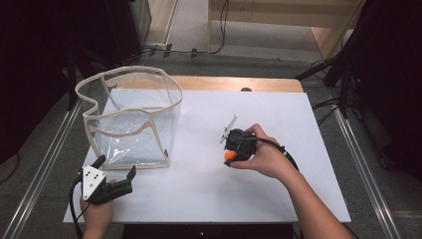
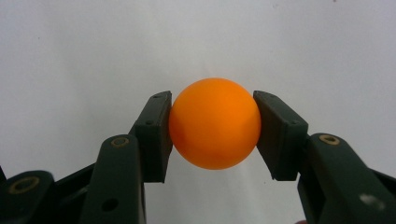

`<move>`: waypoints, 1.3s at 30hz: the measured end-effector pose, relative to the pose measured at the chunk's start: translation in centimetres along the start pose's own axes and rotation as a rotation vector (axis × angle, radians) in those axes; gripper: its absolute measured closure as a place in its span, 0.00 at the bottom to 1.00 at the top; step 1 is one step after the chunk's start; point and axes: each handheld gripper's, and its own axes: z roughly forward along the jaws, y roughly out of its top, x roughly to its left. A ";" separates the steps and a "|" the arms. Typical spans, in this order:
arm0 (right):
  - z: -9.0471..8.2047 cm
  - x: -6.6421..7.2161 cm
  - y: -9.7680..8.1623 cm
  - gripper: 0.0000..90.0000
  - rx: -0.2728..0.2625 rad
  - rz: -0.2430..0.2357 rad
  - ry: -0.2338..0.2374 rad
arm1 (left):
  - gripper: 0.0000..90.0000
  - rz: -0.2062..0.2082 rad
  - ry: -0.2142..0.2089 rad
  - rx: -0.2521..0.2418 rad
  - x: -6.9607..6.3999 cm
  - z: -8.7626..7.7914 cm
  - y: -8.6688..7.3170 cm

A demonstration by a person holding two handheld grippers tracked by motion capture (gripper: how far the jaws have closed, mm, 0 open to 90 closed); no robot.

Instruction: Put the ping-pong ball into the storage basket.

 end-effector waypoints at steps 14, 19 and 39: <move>0.3 0.5 1.9 0.53 0.001 -0.036 0.010 | 0.00 0.000 -0.002 -0.002 0.0 0.0 0.0; 0.3 0.7 2.5 0.53 0.005 -0.039 0.011 | 0.00 0.000 -0.003 -0.001 0.0 0.0 0.0; 0.4 1.0 4.5 0.53 -0.004 -0.059 0.028 | 0.00 0.000 -0.004 -0.001 0.0 0.0 0.0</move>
